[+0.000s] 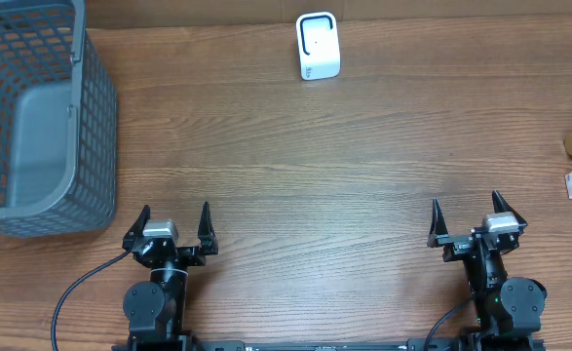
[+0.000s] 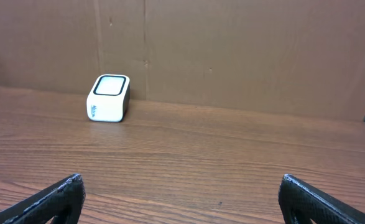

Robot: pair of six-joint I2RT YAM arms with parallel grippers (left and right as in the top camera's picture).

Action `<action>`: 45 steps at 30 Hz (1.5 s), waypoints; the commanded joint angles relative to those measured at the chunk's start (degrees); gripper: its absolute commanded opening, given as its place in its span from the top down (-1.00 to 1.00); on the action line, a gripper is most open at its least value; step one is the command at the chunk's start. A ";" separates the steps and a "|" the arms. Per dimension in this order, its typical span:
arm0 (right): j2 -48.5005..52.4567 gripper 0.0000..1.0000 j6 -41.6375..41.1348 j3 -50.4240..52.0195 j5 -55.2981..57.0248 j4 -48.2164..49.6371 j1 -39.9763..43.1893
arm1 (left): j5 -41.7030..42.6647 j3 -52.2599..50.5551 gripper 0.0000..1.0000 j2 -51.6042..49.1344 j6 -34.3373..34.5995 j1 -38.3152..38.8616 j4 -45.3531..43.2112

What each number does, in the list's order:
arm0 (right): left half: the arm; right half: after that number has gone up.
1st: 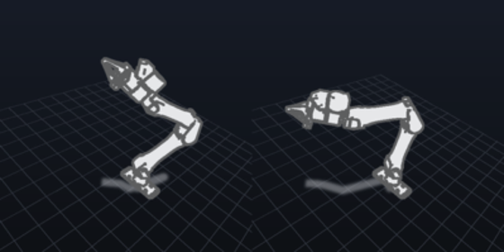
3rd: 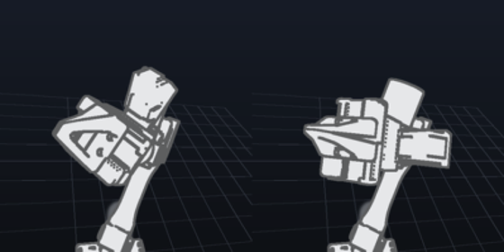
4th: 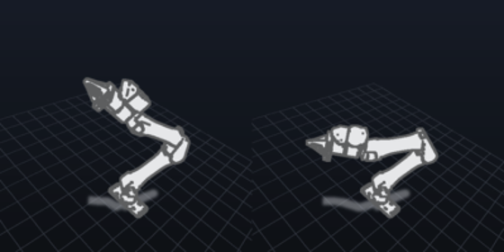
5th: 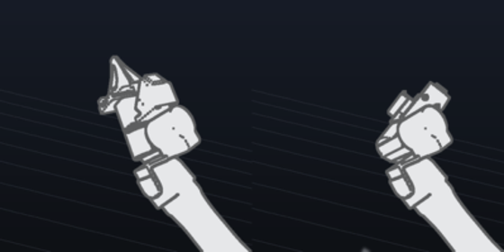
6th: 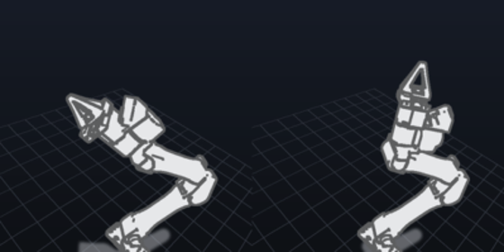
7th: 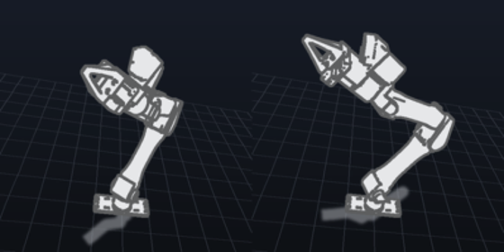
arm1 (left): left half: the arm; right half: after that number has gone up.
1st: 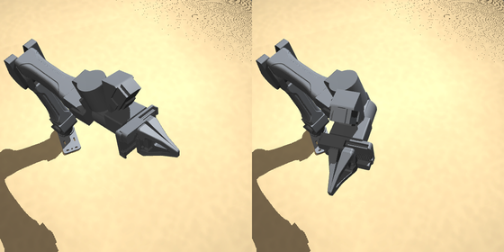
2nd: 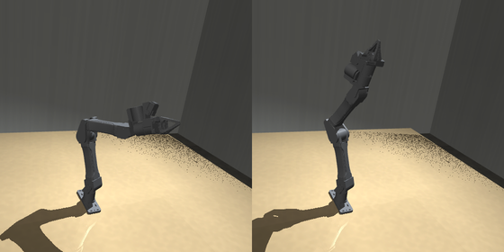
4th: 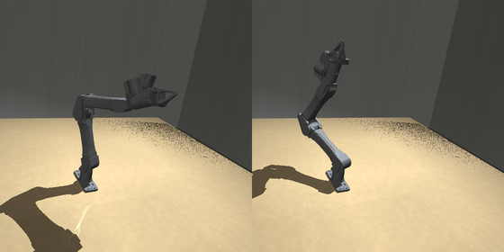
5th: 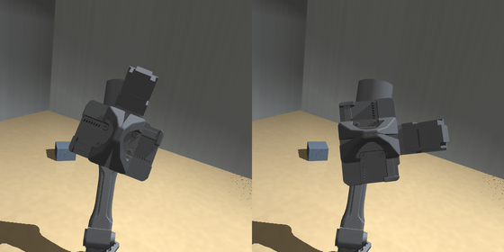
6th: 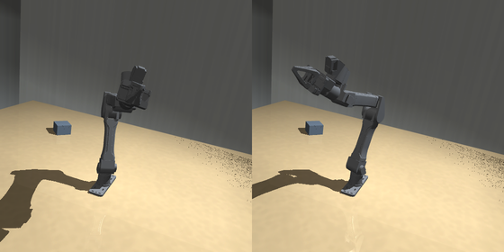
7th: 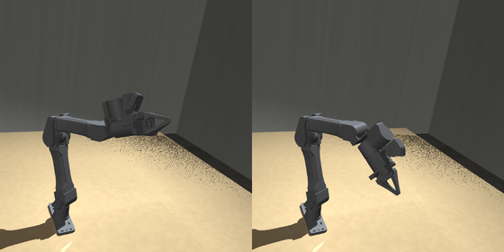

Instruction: Scan the item barcode

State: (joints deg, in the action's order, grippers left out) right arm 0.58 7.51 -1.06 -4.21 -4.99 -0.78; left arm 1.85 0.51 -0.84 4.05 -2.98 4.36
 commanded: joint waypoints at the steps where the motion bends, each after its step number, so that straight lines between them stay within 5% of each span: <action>1: -0.42 -1.00 0.00 0.57 0.11 0.37 0.15 | -0.76 -0.24 -1.00 0.66 -1.27 0.50 0.31; 45: -0.42 -1.00 0.00 0.57 0.11 0.37 0.15 | -0.37 -0.24 -0.99 0.63 -2.62 0.55 0.09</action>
State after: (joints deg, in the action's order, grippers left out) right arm 0.58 7.49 -1.06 -4.21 -5.02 -0.78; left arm 1.85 0.51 -0.84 2.74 -2.98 4.32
